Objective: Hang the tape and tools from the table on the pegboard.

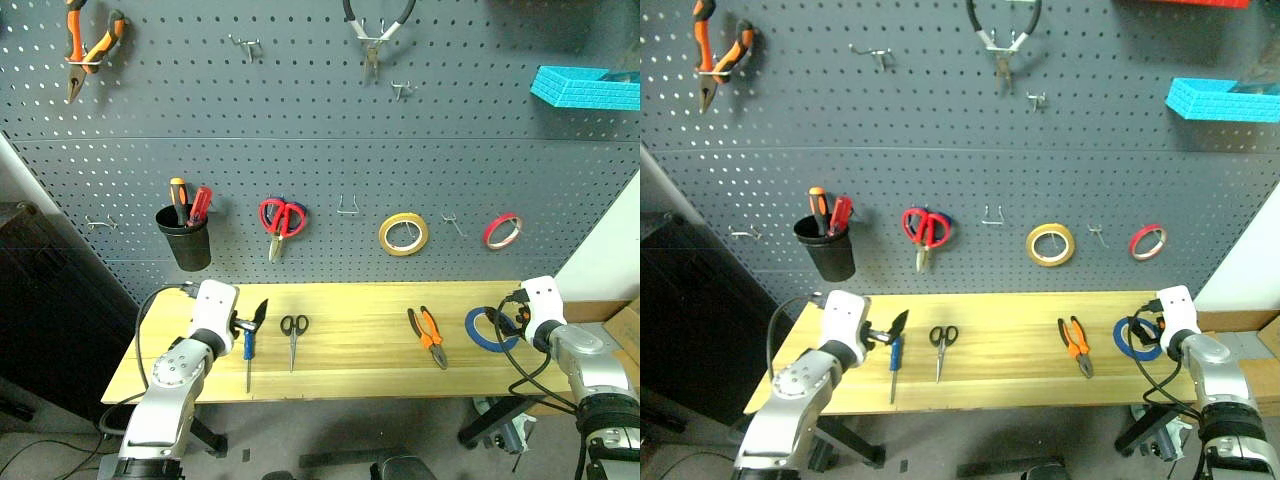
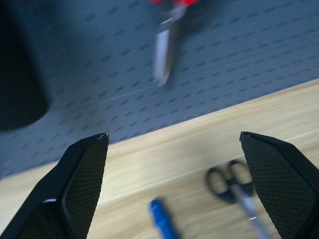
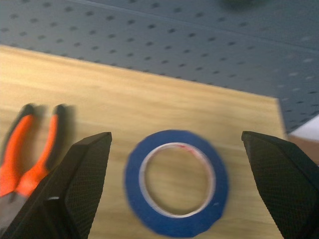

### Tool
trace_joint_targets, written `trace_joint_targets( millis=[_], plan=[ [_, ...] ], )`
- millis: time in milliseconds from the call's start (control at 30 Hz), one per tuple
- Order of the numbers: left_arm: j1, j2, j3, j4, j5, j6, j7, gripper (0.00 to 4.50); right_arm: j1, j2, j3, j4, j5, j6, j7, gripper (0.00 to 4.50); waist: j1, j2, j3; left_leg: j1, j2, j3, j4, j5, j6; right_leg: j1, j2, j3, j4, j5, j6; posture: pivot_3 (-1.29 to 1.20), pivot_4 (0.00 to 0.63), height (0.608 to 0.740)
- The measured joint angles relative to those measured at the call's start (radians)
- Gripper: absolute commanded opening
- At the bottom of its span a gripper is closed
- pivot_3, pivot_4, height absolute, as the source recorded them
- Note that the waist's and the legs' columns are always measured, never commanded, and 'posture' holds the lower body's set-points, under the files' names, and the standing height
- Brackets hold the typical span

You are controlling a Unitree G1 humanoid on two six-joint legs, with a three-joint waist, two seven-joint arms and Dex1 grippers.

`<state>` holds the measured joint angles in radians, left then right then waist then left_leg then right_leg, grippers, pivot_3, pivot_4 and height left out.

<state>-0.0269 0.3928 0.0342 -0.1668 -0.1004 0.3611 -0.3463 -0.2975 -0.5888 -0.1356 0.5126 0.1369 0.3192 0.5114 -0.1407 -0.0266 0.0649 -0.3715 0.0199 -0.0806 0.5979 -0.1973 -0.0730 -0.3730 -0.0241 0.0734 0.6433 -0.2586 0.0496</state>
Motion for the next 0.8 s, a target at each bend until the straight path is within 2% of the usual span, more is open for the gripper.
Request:
trace_joint_targets(
  millis=[133, 367, 533, 800],
  plan=[
    [-0.051, 0.011, -0.096, -0.031, 0.009, 0.002, -0.084, 4.45, -0.042, 0.001, 0.043, 0.005, -0.010, 0.087, 0.032, 4.50, -0.002, 0.005, 0.011, -0.003, 0.000, 0.000, 0.001, 0.000, 0.000, -0.002, 0.000, 0.000, 0.000, 0.000, 0.000, -0.13, 0.080, 0.740],
    [-0.160, 0.084, -0.217, -0.080, -0.059, 0.120, -0.320, 4.45, -0.264, 0.025, 0.084, 0.301, -0.063, 0.109, 0.027, 4.50, -0.015, 0.008, 0.049, -0.011, 0.003, 0.000, 0.002, 0.000, 0.001, -0.010, 0.003, 0.000, 0.001, 0.000, 0.000, -0.11, 0.119, 0.740],
    [-0.201, 0.116, -0.255, -0.106, -0.092, 0.167, -0.411, 4.45, -0.391, 0.066, 0.125, 0.557, -0.123, 0.039, 0.007, 4.50, -0.014, 0.008, 0.072, -0.014, 0.004, 0.000, 0.000, -0.001, 0.002, -0.014, 0.005, 0.000, 0.002, 0.003, 0.004, -0.09, 0.144, 0.740],
    [-0.208, 0.156, -0.266, -0.121, -0.099, 0.191, -0.478, 4.45, -0.458, 0.116, 0.159, 0.745, -0.195, -0.013, -0.036, 4.50, -0.004, 0.008, 0.103, -0.016, 0.004, 0.000, 0.000, -0.001, 0.002, -0.015, 0.005, 0.001, 0.002, 0.003, 0.004, -0.07, 0.165, 0.740]
  ],
)
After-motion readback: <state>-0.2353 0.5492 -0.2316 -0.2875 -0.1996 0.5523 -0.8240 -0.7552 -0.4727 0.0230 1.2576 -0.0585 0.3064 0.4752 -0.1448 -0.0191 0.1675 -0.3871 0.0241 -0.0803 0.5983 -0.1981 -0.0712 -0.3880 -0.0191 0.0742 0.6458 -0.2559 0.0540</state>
